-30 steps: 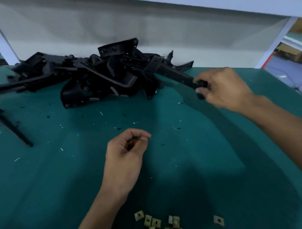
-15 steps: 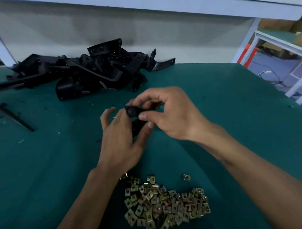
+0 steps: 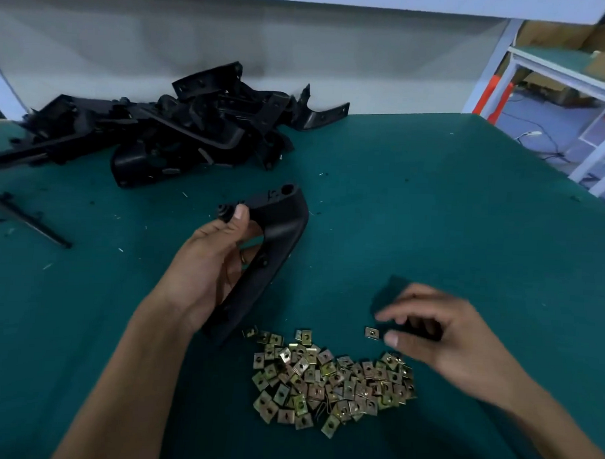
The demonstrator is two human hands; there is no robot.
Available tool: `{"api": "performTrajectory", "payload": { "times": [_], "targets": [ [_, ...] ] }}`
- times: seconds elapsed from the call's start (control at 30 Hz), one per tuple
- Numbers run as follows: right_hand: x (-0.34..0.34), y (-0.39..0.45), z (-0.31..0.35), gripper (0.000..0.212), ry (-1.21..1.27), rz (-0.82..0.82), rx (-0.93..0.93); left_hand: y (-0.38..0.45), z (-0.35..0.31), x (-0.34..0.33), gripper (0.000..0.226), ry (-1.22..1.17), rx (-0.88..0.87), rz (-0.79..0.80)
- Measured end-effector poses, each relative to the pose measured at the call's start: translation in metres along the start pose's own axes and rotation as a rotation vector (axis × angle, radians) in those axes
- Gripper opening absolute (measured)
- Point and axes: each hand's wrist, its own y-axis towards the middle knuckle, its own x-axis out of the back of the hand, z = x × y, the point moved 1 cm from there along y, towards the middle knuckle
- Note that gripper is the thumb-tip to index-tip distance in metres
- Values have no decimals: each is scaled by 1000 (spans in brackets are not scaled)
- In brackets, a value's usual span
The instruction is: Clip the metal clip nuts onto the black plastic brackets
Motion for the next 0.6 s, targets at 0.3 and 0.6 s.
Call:
{"api": "performTrajectory", "payload": {
  "times": [0.3, 0.6],
  "targets": [
    [-14, 7, 1, 18, -136, 16, 53, 7, 15, 1, 29, 319, -205, 49],
    [-9, 21, 3, 18, -101, 73, 48, 13, 26, -9, 56, 733, -252, -13]
  ]
}}
